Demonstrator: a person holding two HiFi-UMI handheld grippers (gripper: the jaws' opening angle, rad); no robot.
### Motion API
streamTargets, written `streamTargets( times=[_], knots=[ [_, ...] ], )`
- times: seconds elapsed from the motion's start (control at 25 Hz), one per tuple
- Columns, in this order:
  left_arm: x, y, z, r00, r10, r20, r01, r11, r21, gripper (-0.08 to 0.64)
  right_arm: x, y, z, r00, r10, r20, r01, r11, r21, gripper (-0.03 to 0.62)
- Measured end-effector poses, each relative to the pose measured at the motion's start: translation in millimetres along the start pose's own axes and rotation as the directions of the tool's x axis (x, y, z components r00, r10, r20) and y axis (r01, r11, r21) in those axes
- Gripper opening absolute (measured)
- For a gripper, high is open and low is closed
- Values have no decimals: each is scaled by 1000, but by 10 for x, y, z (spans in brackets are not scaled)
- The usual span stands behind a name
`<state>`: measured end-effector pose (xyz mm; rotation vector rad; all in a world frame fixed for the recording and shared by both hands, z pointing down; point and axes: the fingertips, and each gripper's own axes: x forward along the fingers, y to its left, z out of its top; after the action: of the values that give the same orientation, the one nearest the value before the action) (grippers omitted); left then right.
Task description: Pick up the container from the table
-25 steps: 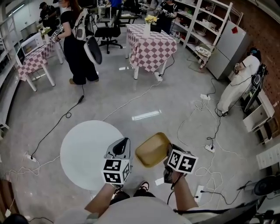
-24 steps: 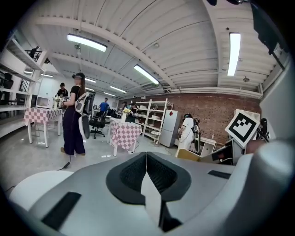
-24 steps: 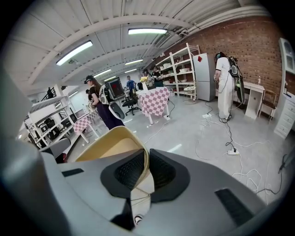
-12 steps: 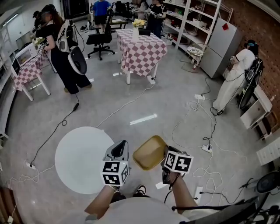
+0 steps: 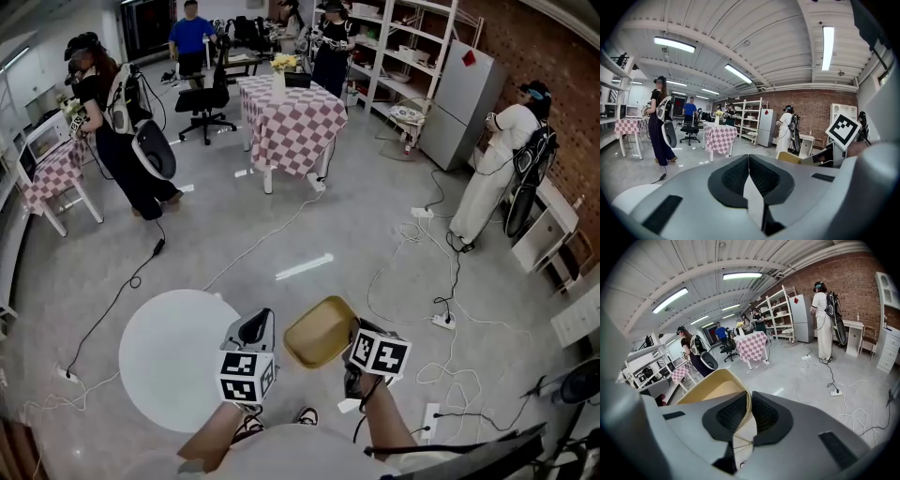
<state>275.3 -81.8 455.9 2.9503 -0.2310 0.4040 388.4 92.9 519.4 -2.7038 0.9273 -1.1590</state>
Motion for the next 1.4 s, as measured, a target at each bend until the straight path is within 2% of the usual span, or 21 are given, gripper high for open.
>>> streamTargets(
  times=[0.4,0.84,1.4],
  knots=[
    [-35,174,-60,1000,2,-12,-2,1000,-13,17,20,106,-15,1000,-1,-7,1,1000,-9,55],
    [-24,274,-85,1000,12,-5,-12,999,-42,17,44,158,-28,1000,-16,-18,15,998,-62,52],
    [8,231,-113,1000,7,-14,-8,999,-48,17,32,126,-26,1000,-19,-20,18,997,-72,51]
  ],
)
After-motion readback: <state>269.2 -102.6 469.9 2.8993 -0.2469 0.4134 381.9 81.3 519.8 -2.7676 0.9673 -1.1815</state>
